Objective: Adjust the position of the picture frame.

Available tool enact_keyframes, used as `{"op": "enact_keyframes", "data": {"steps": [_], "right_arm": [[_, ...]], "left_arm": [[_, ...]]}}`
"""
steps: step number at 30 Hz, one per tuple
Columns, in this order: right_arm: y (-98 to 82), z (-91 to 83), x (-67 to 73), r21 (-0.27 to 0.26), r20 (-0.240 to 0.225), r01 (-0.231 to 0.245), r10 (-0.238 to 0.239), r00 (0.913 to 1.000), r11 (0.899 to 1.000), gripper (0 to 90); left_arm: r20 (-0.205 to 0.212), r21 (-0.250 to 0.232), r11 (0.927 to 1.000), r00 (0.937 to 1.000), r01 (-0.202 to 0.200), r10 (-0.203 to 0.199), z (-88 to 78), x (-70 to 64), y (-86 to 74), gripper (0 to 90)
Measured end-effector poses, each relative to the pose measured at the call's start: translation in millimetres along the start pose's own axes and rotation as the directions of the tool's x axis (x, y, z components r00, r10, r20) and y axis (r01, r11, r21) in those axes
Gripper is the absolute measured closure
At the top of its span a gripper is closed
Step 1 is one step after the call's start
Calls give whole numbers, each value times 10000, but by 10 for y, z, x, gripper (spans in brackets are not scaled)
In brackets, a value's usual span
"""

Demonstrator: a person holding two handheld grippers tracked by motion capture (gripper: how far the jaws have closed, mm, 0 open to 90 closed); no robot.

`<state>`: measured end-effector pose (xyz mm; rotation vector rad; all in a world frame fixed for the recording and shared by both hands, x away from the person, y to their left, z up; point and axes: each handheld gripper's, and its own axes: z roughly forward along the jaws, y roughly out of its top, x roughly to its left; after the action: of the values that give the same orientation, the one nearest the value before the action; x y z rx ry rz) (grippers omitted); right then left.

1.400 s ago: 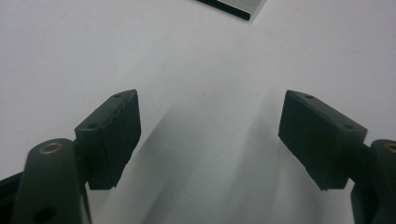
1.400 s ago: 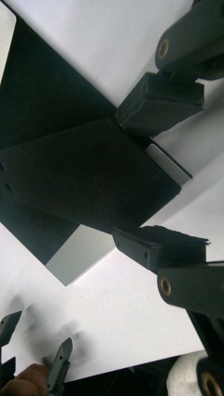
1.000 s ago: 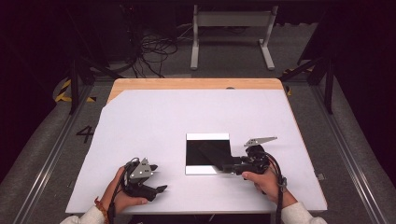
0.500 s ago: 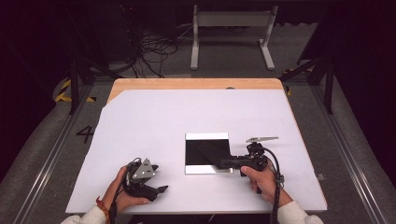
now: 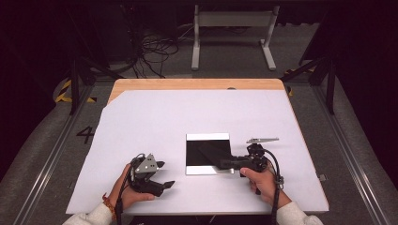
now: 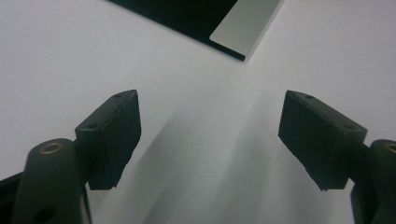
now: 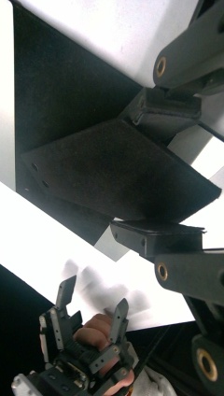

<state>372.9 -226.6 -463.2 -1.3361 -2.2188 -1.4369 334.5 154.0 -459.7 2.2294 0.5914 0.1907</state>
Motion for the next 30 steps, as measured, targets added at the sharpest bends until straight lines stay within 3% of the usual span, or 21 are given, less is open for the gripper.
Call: {"op": "enact_keyframes", "data": {"steps": [9, 16, 30], "right_arm": [[-7, -2, 11, -4, 85, 263, -262, 9996, 9997, 513], [-7, -4, 14, 19, 100, 392, -392, 9992, 9992, 514], [-14, -7, 17, -27, 84, 619, -618, 9981, 9981, 518]], "left_arm": [[451, -161, 9991, 9982, 392, -384, 250, 99, 224, 218], [493, -161, 9979, 9968, 633, -625, 386, 175, 351, 204], [811, 175, 9968, 9936, 776, -788, 537, 289, 427, 182]]}}
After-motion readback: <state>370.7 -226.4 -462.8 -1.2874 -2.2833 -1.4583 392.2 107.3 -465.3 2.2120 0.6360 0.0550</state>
